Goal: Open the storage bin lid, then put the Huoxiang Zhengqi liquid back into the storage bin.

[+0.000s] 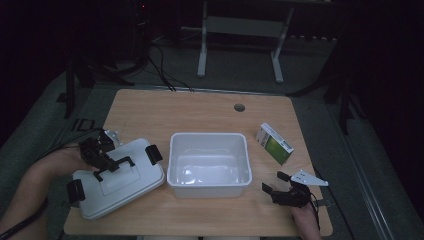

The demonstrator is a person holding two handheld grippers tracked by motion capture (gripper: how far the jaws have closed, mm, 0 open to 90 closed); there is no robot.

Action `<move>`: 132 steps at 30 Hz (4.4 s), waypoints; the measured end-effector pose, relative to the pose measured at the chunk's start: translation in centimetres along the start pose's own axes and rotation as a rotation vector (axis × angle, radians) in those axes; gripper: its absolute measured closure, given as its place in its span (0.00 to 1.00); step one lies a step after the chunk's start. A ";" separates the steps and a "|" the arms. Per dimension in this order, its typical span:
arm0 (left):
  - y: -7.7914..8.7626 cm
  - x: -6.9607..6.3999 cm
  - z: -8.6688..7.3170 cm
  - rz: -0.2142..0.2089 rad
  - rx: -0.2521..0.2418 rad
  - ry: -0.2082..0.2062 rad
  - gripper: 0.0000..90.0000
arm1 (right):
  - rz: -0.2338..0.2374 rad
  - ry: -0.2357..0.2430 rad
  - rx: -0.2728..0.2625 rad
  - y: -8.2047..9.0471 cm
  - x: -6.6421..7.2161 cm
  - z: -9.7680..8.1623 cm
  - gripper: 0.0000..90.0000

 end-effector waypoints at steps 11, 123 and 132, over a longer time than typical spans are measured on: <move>-1.8 1.1 1.7 0.026 0.028 0.003 0.93 | 0.005 0.002 -0.004 0.0 0.0 0.1 0.15; -3.3 2.1 1.3 0.085 -0.007 0.170 0.37 | -0.098 0.095 0.294 2.1 -7.9 11.2 0.33; -3.5 2.1 1.2 0.087 -0.003 0.168 0.37 | -0.118 0.126 0.367 0.5 -8.7 12.9 0.36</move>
Point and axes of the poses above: each handheld gripper's, and its own axes: y roughly backward along the jaws, z roughly out of its top, x roughly to its left, the point moved 4 cm from there along -y, roughly forward along the jaws, and after that the axes turned 5 degrees about x, right-handed, at the moved point
